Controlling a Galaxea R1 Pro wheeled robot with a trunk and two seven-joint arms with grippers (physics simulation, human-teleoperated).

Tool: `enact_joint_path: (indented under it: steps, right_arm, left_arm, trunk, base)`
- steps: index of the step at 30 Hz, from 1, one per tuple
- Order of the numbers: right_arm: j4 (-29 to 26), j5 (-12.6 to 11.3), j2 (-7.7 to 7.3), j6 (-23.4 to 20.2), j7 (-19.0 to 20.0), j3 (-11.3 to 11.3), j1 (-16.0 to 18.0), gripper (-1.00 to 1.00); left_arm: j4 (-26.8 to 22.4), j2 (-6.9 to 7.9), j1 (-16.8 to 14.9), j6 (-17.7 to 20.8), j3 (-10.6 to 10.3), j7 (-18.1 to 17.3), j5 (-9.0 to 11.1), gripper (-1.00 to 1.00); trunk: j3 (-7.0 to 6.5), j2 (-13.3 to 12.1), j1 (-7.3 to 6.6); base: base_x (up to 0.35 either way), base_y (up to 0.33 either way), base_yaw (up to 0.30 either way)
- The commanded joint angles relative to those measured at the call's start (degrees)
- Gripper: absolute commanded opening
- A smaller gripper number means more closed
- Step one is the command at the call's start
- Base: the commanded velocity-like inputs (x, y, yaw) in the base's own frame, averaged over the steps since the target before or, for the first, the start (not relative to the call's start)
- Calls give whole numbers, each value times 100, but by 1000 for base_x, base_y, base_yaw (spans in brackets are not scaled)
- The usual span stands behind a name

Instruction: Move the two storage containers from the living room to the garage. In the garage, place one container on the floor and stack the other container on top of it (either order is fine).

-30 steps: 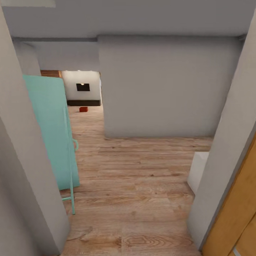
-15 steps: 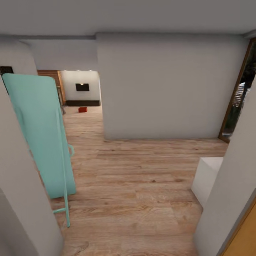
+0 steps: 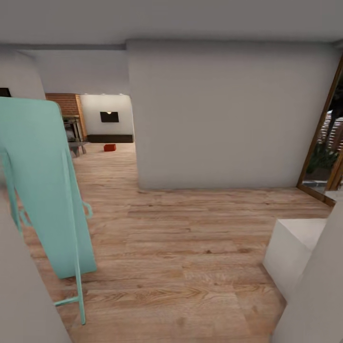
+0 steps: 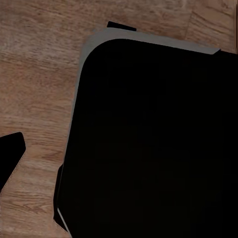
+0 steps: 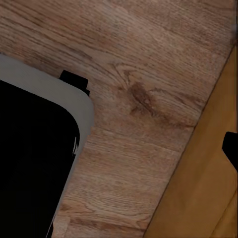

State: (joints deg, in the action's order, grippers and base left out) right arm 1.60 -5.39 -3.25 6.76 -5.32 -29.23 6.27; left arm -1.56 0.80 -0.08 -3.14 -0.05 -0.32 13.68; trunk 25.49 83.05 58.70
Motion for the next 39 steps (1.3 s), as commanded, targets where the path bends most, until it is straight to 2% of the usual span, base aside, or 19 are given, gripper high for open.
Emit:
enact_joint_path:
  steps: [1, 39]
  right_arm:
    - [16, -57, 5, 36, -4, -48, 6, 100]
    - [16, -80, -11, 45, -4, -48, 6, 100]
  left_arm:
    - [-2, 0, -1, -11, -4, -3, 33, 100]
    - [-2, 25, -1, -11, 2, -3, 91, 100]
  trunk:
    - [5, 2, 3]
    - [5, 2, 3]
  base:
    - [326, 0, 0]
    - [326, 0, 0]
